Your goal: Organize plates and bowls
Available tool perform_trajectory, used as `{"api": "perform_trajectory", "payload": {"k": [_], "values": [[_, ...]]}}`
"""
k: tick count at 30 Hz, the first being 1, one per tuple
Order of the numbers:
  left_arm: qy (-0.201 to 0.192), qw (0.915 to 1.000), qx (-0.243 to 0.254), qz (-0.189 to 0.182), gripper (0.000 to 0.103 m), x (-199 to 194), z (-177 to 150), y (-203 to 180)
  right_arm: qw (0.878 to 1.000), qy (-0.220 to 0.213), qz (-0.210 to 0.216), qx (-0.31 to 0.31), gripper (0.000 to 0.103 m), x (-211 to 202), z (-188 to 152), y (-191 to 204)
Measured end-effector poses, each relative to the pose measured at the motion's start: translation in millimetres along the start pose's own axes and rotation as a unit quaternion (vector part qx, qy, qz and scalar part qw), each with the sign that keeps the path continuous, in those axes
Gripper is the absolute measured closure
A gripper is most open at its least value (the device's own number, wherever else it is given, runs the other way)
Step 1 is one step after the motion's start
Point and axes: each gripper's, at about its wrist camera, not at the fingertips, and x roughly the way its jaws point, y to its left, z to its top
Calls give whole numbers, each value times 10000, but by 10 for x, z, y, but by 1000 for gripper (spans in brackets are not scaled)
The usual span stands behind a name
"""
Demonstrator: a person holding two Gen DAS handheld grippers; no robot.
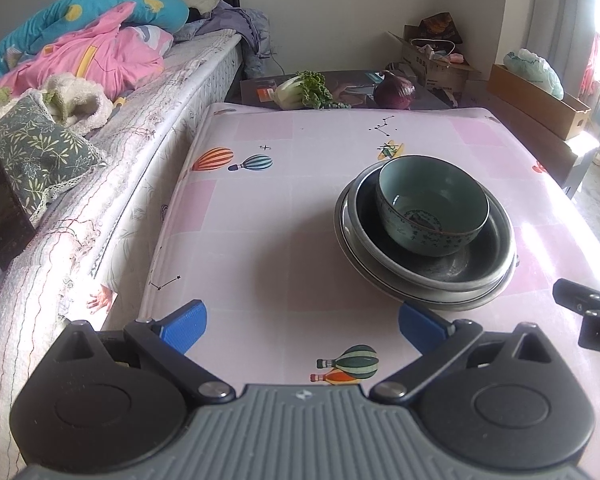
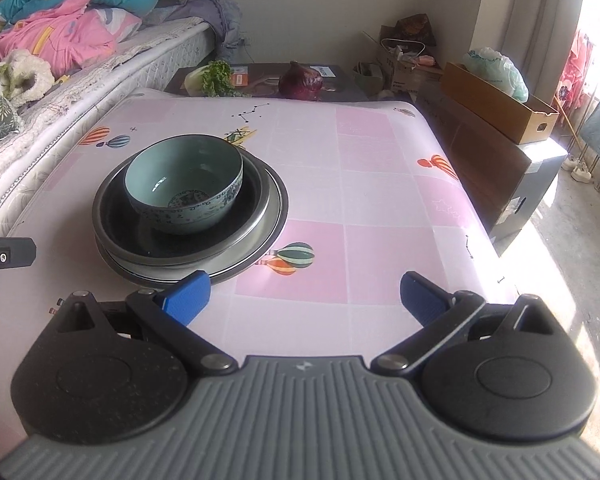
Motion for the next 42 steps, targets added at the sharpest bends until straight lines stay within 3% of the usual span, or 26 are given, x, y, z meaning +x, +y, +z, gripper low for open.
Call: {"api": "perform_trajectory", "payload": {"k": [5,15,23,42], "values": [[-51,9999,-40,83,0,-26,32,59,9998,-3,-175,-14,1,14,-4,-22],[70,9997,104,-186,0,-12,5,-129,9998,-41,6,-175,1,-25,21,137],[201,9997,122,-108,0,14,3,-174,9992,-29,398,-10,1,-88,52,164],[457,9989,119,12,0,111,32,-205,9988,0,489,-37,1,-94,63,197]]}}
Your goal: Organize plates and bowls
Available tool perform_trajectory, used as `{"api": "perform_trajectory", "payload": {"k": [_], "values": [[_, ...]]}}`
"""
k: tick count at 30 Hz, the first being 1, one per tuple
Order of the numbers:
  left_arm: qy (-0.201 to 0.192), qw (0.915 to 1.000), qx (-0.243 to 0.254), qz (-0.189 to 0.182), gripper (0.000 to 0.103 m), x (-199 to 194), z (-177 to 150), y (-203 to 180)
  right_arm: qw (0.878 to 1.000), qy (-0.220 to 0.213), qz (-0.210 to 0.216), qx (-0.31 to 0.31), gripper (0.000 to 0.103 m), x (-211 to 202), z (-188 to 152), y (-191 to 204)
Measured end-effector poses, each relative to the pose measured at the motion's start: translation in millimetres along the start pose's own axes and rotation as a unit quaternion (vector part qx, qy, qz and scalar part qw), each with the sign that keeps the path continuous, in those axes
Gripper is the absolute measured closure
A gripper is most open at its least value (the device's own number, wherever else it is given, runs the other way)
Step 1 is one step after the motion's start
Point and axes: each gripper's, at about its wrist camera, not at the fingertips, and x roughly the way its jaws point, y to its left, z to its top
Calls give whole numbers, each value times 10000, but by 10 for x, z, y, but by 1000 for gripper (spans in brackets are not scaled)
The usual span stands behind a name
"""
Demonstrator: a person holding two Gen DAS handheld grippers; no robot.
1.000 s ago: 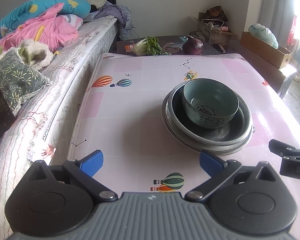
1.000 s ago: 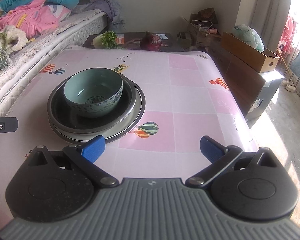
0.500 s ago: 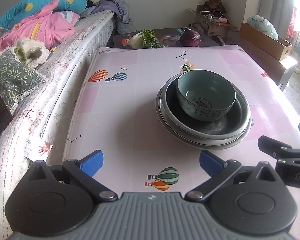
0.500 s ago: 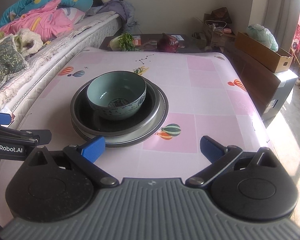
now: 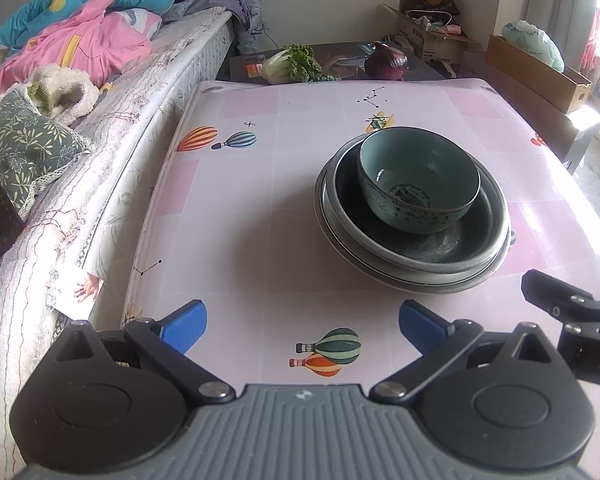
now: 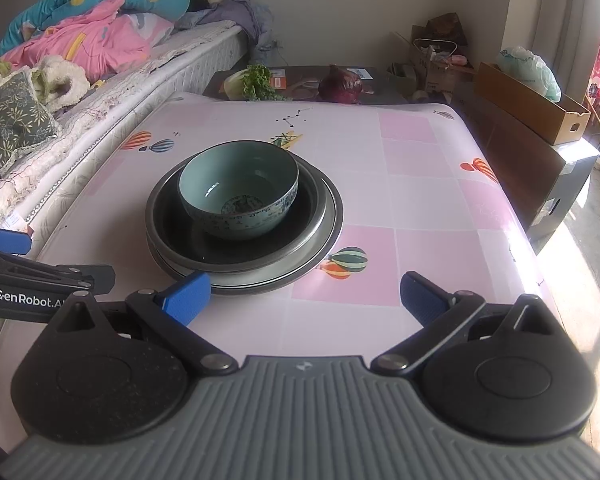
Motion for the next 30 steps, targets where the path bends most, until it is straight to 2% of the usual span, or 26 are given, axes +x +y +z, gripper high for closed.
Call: {"api": "perform_trajectory", "payload": {"k": [30], "values": [[141,9998,-88,-72,0,64,-24,43,10000,22,-43,-54,1,17,4,16]]}}
